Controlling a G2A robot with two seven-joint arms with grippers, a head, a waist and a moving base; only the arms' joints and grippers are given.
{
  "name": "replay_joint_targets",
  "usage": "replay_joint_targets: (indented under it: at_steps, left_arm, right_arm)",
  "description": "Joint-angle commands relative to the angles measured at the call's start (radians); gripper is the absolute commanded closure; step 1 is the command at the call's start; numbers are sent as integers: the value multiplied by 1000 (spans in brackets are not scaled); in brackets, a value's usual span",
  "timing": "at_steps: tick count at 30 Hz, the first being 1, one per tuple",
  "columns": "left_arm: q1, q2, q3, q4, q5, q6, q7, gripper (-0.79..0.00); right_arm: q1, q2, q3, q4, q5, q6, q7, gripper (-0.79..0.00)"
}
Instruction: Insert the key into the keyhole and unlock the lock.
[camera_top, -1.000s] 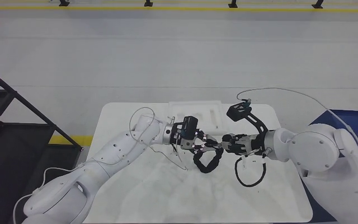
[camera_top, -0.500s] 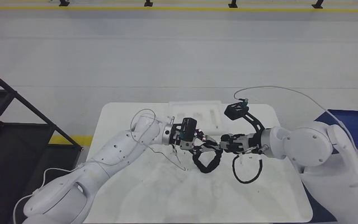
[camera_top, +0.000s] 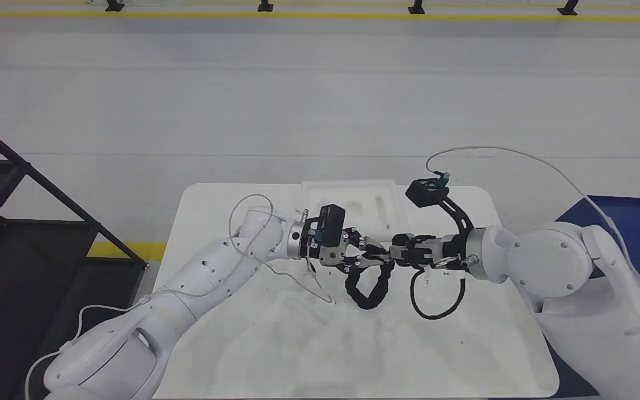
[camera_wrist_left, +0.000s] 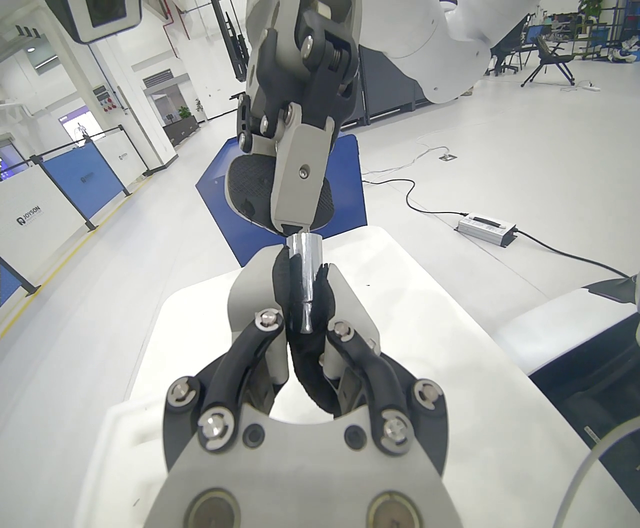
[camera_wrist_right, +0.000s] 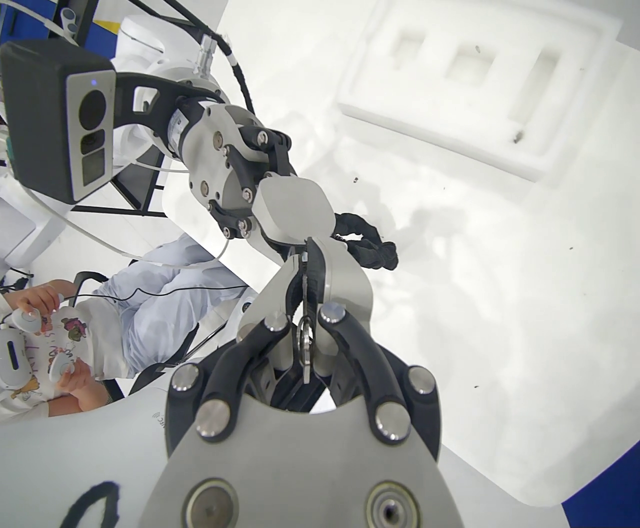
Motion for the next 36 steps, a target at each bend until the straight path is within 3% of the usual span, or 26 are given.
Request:
replay_joint_targets:
  at_steps: [1,20,22,26,32,34,36]
  left_arm:
    - [3,0,-3,1,-7,0,0,0]
    - [25,3,-20,-3,-38,-2,-2,0]
    - [27,3,-21,-2,-41,-2,-2,0]
    - [31,4,-21,10,-51,-5,-5,0]
    - [38,3,-20,37,-63,-11,-11,0]
    - [39,3,-20,47,-64,-13,-13,0]
    - [40,3,-22,58,-65,-15,-15,0]
  right_arm:
    - [-7,0,6,3,15,7,-11,0]
    - [-39,-6,8,46,120,21,-119,0]
    - [-38,-7,7,55,129,18,-133,-34]
    - [-37,-9,3,79,141,11,-147,-209]
    - [-35,-11,2,106,157,-6,-172,-203]
    - [-35,-11,7,112,157,-13,-185,-231]
    - [-35,-10,17,117,153,-29,-199,-332]
